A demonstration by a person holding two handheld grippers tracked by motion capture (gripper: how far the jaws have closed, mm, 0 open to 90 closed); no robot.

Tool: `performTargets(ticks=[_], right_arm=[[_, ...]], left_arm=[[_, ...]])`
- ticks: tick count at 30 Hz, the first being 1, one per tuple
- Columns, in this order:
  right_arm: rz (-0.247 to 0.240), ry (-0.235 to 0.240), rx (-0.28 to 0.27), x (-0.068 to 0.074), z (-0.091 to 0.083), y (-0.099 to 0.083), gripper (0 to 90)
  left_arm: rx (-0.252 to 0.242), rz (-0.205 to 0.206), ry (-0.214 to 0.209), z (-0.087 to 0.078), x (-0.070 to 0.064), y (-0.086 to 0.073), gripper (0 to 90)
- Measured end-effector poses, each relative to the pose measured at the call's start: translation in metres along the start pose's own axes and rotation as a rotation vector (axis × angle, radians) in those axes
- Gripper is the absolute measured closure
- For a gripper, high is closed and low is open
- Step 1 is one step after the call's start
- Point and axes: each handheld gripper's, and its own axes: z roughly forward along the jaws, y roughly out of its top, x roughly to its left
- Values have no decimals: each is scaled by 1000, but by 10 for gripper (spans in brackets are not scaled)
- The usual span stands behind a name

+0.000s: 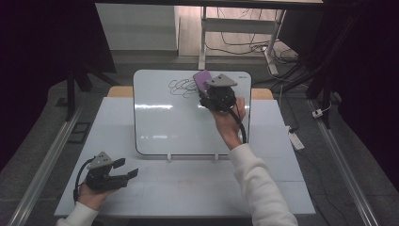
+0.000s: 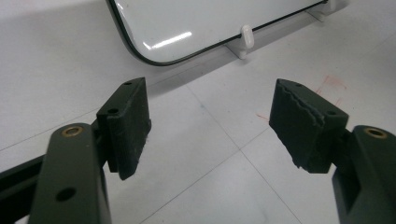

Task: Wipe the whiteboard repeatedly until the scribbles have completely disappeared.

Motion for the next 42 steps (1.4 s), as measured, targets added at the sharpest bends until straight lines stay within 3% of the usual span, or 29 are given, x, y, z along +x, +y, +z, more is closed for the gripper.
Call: performTargets(ticks=[3,5,7,12,15,17,24,27,29,36,42], right_arm=[[-50,14,5,15,5,2,411],[-60,15,7,15,5,3,411],[-22,20,2,8,2,2,411],[70,-30,-15,-24,-8,0,410],[97,-21,-14,-30,-8,0,411],[76,-27,-9,-25,-5,1,411],[24,63,13,9,12,11,410],[1,70,16,15,13,13,410],[32,84,12,8,11,12,410],[111,31,-12,-24,0,9,410],[106,20,-17,-25,-1,8,410]], left_arm=[[-2,-2,-1,-1,0,0,295],[-3,-3,0,-1,1,-1,295],[-4,-5,0,-1,2,-1,295],[-6,-1,-1,-2,1,0,295],[-10,-5,0,-2,1,0,295],[-9,-5,1,-2,2,0,295],[-11,-1,1,-3,2,0,295],[-11,-5,1,-3,4,-1,296],[-10,-5,1,-3,4,-1,296],[-7,1,2,-2,2,0,296],[-7,0,4,-2,2,0,296]])
